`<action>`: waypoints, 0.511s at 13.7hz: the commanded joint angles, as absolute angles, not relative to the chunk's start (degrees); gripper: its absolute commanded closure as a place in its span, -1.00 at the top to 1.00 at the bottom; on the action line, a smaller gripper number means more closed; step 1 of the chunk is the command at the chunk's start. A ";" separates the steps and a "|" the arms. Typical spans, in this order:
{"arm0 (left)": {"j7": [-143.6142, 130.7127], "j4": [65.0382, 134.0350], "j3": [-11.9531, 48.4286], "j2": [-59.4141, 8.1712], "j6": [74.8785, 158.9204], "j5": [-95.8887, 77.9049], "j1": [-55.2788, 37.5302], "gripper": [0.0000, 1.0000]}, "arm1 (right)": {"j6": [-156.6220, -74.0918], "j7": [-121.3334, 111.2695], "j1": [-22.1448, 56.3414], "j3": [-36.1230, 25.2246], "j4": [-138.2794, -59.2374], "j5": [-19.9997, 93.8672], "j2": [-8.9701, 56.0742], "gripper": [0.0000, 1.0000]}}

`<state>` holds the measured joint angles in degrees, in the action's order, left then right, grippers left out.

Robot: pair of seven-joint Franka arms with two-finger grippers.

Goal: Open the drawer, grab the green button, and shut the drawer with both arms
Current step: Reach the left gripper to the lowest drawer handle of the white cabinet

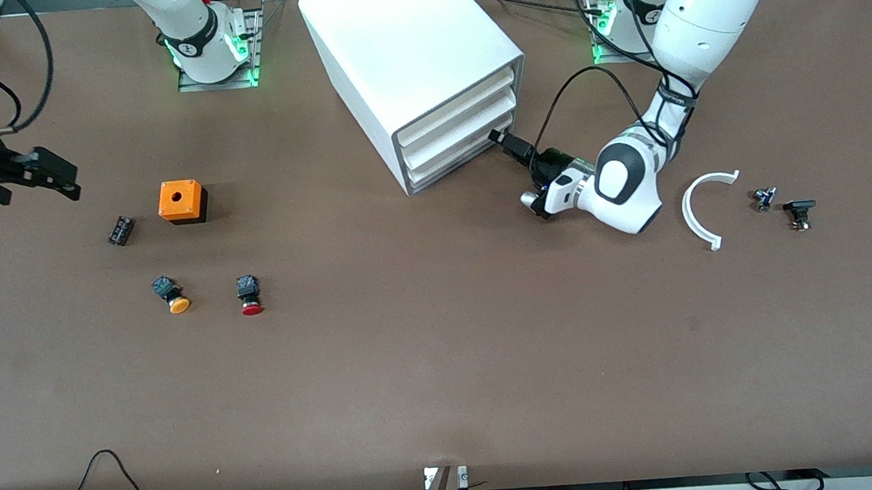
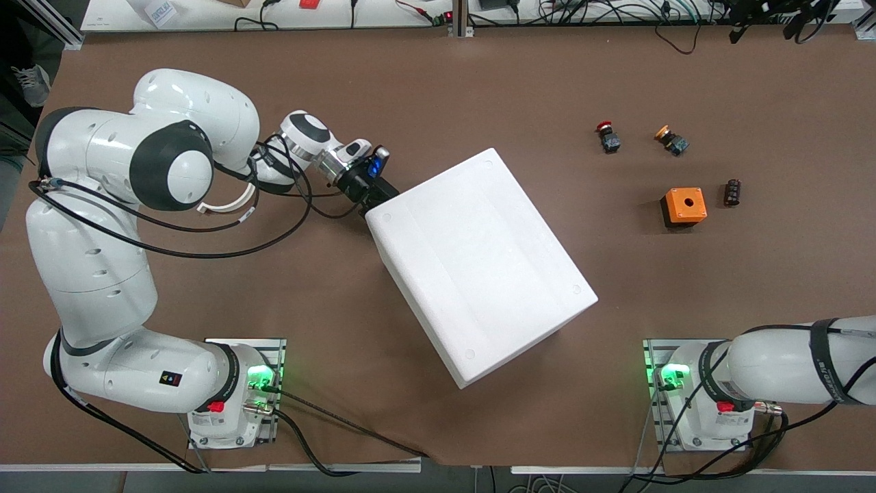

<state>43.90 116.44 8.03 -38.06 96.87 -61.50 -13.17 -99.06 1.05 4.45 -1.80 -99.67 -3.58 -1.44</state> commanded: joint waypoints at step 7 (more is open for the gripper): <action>45.97 119.18 10.11 -37.97 101.07 -64.42 -14.94 -1.00 | -98.79 0.27 9.93 -1.76 -96.15 -2.90 3.16 1.00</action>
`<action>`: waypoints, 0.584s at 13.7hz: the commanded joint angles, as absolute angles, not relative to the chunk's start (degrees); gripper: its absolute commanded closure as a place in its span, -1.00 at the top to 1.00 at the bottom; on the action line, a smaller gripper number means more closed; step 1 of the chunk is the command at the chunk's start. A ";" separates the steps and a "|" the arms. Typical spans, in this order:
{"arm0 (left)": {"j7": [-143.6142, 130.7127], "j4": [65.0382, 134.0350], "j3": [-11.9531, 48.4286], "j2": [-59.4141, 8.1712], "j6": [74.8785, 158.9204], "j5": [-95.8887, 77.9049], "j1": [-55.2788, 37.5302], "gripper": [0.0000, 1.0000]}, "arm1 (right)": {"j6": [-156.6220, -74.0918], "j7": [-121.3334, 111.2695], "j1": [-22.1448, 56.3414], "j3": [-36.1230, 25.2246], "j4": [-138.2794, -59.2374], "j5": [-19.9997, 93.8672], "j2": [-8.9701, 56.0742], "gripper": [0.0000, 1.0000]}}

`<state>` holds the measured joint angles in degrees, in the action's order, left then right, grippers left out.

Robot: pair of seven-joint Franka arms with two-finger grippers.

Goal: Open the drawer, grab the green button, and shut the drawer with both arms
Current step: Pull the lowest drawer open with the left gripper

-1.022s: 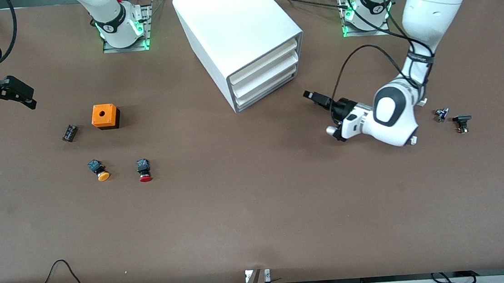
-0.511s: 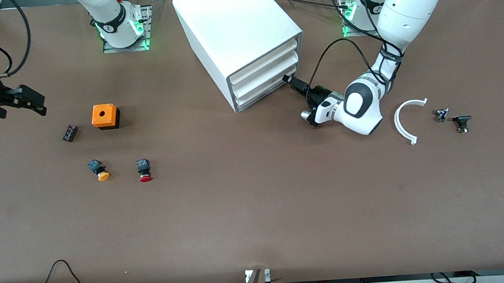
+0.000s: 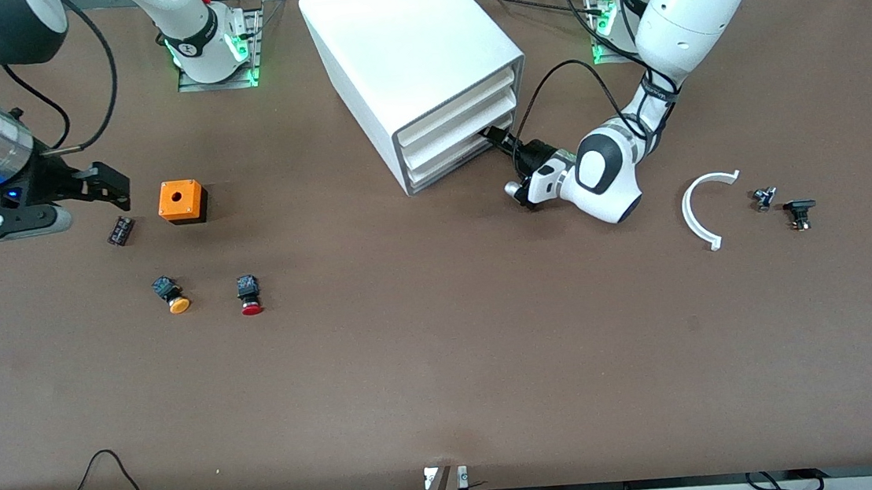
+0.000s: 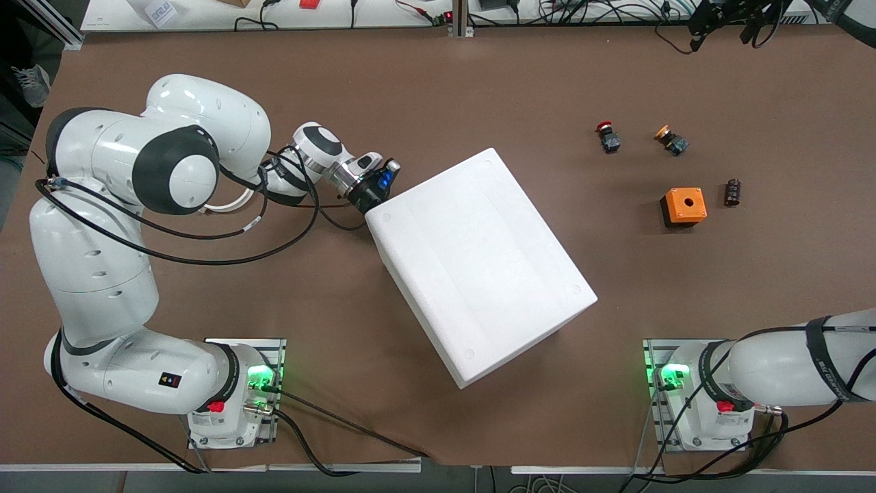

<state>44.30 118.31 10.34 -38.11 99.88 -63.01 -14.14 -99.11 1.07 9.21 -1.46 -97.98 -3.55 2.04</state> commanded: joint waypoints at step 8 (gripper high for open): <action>45.18 113.04 -0.69 -36.74 101.16 -63.46 -12.31 -1.00 | -98.18 -2.88 7.38 -4.39 -92.72 7.29 6.24 1.00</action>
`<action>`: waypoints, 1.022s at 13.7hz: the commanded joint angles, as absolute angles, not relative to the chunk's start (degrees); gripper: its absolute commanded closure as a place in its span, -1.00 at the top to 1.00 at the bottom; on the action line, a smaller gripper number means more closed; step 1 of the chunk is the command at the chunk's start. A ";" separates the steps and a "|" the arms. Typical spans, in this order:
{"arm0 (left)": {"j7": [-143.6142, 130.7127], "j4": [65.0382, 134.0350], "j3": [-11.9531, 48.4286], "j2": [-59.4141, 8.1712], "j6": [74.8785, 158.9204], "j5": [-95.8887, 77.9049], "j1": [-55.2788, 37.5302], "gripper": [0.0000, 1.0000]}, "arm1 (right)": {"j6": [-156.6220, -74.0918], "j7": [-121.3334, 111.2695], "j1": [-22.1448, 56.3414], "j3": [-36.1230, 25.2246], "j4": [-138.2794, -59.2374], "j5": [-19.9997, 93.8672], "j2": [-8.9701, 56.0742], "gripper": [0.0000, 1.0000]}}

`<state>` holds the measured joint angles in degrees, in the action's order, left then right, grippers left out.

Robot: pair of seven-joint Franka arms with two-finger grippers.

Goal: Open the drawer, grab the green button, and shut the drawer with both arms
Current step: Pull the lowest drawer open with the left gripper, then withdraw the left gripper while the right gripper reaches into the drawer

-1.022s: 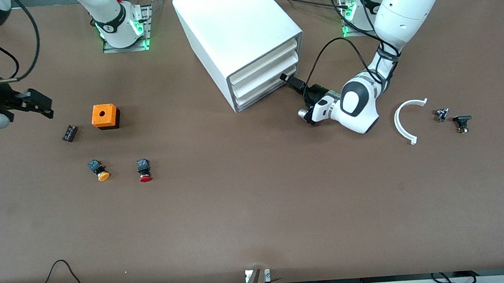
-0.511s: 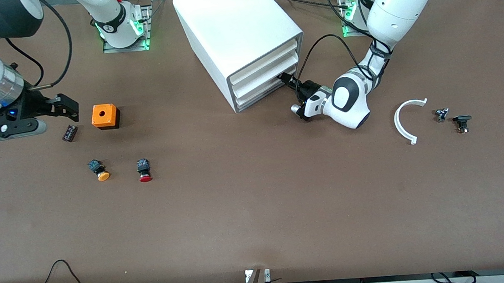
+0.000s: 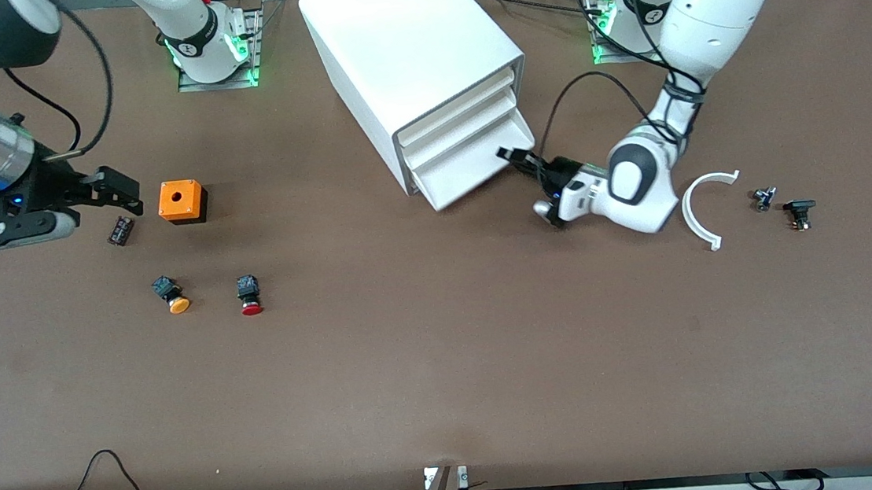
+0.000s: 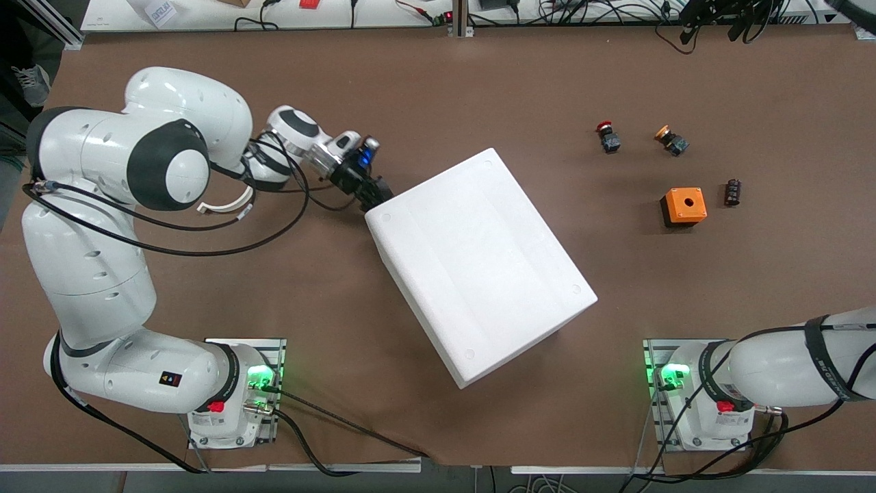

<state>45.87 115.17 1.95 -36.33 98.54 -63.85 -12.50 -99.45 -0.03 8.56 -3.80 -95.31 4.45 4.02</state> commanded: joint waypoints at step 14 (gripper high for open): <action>45.09 113.20 -1.41 -15.48 118.73 -50.71 -0.02 1.00 | -104.32 -4.83 21.34 -1.05 -87.54 5.71 13.70 1.00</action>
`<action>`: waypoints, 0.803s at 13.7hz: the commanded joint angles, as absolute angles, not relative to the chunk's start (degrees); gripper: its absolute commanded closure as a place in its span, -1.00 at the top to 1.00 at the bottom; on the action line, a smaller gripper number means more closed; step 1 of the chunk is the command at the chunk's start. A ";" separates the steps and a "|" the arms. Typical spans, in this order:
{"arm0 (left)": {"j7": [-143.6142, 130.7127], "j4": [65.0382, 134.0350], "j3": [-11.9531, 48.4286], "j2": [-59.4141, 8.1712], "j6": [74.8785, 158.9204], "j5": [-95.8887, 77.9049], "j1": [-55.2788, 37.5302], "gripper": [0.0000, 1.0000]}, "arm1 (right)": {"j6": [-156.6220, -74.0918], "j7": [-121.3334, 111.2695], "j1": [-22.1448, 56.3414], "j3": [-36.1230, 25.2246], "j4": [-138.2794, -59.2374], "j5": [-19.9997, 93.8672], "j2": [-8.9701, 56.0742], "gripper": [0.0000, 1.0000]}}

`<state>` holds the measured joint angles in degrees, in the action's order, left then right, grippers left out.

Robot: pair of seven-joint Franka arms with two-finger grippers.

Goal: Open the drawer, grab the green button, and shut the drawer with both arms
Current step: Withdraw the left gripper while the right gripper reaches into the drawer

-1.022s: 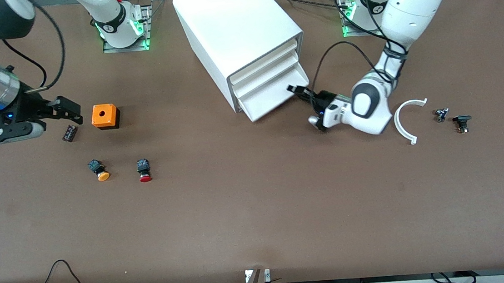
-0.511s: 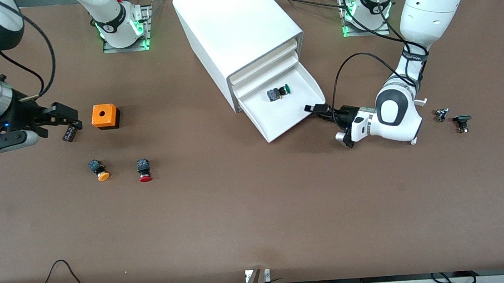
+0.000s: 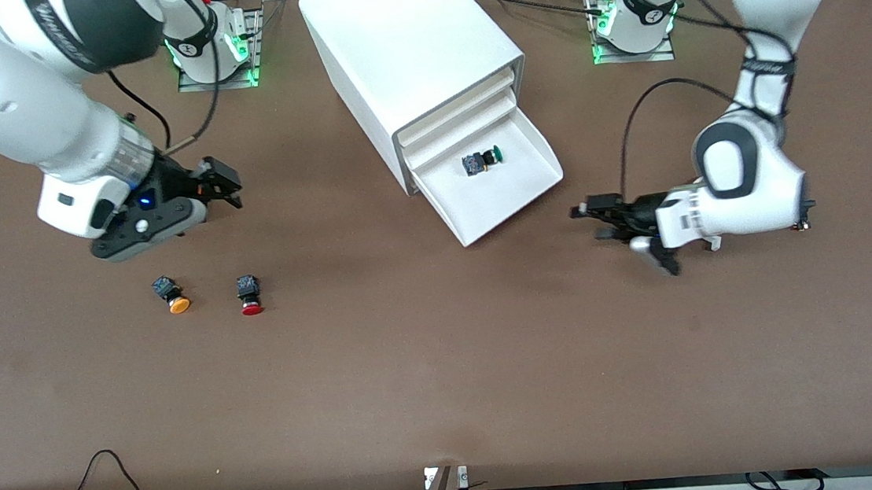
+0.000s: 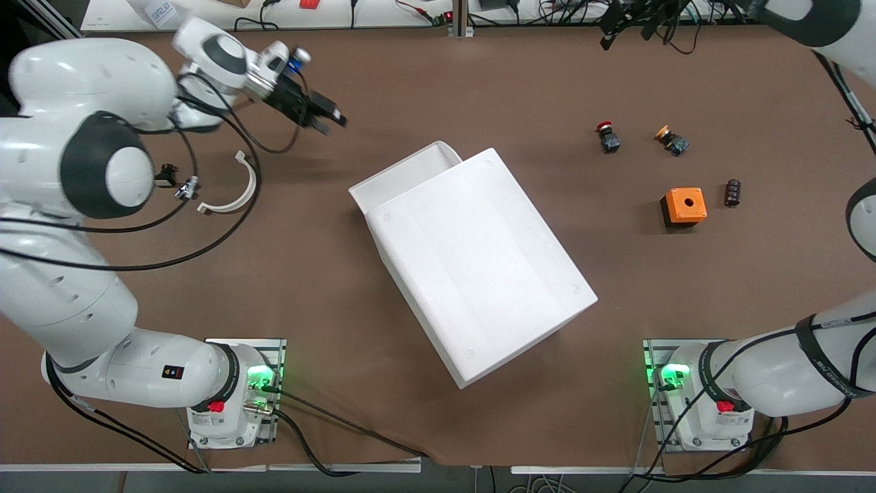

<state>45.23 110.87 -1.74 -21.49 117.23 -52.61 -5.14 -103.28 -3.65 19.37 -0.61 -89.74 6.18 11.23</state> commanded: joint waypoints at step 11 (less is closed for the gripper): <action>25.00 99.77 -2.99 -1.93 103.83 -5.48 2.46 1.00 | -116.46 -22.99 37.53 2.71 -83.33 6.33 24.86 1.00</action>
